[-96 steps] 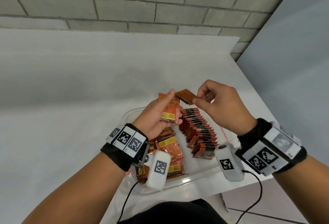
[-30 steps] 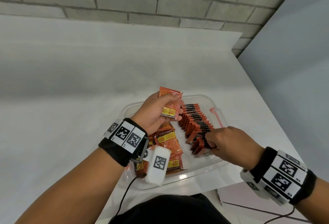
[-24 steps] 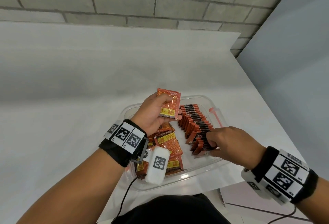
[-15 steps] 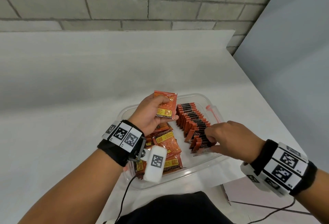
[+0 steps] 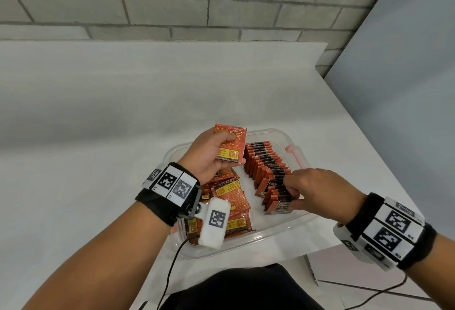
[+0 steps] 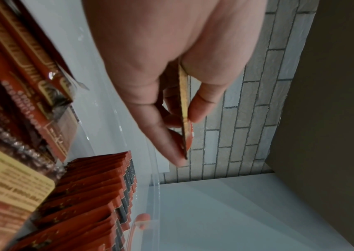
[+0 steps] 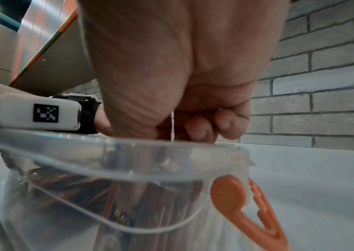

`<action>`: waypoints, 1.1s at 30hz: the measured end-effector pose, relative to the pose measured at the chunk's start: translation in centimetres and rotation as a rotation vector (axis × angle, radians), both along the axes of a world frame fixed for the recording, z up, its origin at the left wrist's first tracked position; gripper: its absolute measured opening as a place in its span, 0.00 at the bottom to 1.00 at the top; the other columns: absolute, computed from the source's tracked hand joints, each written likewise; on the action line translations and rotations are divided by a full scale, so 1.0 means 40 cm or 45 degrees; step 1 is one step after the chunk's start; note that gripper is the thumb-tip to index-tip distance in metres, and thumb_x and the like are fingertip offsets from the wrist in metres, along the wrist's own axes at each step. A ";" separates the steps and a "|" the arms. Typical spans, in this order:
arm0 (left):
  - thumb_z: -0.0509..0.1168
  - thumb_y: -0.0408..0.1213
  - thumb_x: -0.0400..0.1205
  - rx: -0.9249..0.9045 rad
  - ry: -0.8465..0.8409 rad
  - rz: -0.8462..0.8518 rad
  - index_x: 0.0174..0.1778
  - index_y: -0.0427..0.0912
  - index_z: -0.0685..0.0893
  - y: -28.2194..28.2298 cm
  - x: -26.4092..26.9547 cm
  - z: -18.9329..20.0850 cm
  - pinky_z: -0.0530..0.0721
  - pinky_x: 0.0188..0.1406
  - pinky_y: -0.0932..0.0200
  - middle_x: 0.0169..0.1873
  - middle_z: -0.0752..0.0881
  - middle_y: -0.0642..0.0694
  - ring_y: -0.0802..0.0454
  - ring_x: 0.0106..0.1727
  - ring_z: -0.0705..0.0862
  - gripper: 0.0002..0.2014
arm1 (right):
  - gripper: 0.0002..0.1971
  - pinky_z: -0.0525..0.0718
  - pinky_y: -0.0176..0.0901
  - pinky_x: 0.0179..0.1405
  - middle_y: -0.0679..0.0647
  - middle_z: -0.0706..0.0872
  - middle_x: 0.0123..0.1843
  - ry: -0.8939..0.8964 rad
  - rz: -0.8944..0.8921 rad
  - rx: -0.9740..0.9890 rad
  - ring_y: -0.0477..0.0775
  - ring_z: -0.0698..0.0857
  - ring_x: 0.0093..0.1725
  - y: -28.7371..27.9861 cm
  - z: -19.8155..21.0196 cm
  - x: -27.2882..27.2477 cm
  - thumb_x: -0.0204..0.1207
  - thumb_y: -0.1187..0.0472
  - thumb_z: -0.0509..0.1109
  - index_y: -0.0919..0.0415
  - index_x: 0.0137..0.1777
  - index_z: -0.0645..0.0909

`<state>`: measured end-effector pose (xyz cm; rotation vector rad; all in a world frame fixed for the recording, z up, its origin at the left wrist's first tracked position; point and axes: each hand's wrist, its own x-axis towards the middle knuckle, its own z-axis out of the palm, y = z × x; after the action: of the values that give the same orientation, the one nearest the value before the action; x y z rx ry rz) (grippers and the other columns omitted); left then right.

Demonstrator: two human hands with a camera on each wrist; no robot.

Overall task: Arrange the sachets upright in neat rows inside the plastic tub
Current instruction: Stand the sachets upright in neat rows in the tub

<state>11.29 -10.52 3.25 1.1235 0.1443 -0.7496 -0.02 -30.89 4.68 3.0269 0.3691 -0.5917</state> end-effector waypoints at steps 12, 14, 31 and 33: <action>0.67 0.28 0.79 0.057 -0.243 -0.115 0.51 0.42 0.82 0.005 -0.006 0.015 0.85 0.50 0.50 0.44 0.89 0.43 0.48 0.45 0.88 0.07 | 0.16 0.76 0.25 0.34 0.43 0.83 0.46 -0.183 -0.426 0.842 0.39 0.80 0.37 0.024 0.068 0.033 0.73 0.48 0.73 0.45 0.59 0.76; 0.68 0.28 0.78 0.072 -0.337 -0.185 0.52 0.41 0.84 0.005 -0.012 0.034 0.86 0.50 0.51 0.44 0.89 0.44 0.49 0.45 0.88 0.08 | 0.19 0.79 0.26 0.35 0.42 0.84 0.49 -0.227 -0.505 0.988 0.40 0.83 0.39 0.049 0.088 0.059 0.75 0.49 0.72 0.44 0.64 0.74; 0.61 0.18 0.80 -0.094 -0.261 0.011 0.50 0.39 0.82 0.007 -0.011 0.088 0.90 0.43 0.47 0.42 0.89 0.37 0.44 0.42 0.88 0.12 | 0.25 0.79 0.34 0.53 0.41 0.77 0.62 -0.349 -0.552 1.224 0.43 0.79 0.58 0.067 0.093 0.072 0.72 0.69 0.70 0.38 0.59 0.72; 0.59 0.17 0.80 -0.119 -0.226 0.025 0.45 0.39 0.78 -0.001 -0.015 0.091 0.90 0.39 0.48 0.40 0.88 0.36 0.43 0.40 0.87 0.12 | 0.21 0.83 0.43 0.51 0.43 0.85 0.57 -0.267 -0.742 1.384 0.47 0.87 0.51 0.072 0.083 0.065 0.75 0.61 0.72 0.41 0.62 0.70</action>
<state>10.70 -10.55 6.88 1.0920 -0.0294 -0.6298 2.57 -27.99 8.01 4.2227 -0.3690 -0.0164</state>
